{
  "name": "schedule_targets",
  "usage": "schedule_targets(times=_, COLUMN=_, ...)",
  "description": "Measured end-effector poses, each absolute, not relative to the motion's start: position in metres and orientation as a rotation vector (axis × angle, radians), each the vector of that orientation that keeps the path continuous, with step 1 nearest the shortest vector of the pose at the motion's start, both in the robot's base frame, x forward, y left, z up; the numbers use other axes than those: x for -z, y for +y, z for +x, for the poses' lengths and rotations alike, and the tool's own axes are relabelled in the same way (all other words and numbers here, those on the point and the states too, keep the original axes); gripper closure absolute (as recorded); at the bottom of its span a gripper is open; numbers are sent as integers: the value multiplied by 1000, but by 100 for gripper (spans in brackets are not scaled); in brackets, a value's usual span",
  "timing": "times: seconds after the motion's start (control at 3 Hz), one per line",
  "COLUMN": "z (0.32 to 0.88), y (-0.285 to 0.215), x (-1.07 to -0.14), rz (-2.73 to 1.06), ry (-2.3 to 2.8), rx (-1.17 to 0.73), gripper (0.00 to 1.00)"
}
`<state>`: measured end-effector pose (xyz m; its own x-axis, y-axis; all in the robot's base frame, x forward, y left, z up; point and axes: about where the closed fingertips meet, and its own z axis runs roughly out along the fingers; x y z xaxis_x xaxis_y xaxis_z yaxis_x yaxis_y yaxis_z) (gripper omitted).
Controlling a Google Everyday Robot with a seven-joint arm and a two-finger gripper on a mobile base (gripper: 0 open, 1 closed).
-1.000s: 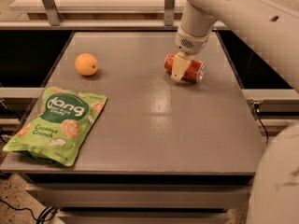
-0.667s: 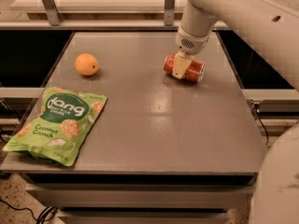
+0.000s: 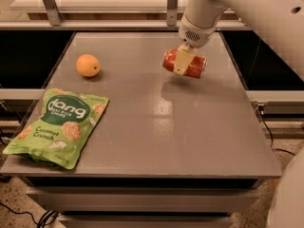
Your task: Move coke can near green rice chip bag
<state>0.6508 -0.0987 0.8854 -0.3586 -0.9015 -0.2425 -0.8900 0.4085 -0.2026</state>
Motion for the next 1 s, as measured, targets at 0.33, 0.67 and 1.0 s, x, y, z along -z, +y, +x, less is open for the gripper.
schedule_targets(times=0.33, z=635, y=-88, x=-904, rz=-1626, ry=2284, rx=52, gripper=100)
schedule_targets(times=0.67, z=607, y=-72, x=-919, rz=-1713, ry=2207, rx=25, gripper=100)
schedule_targets(times=1.0, z=578, y=-50, x=-927, rz=-1786, ry=2134, rx=-23, gripper=100)
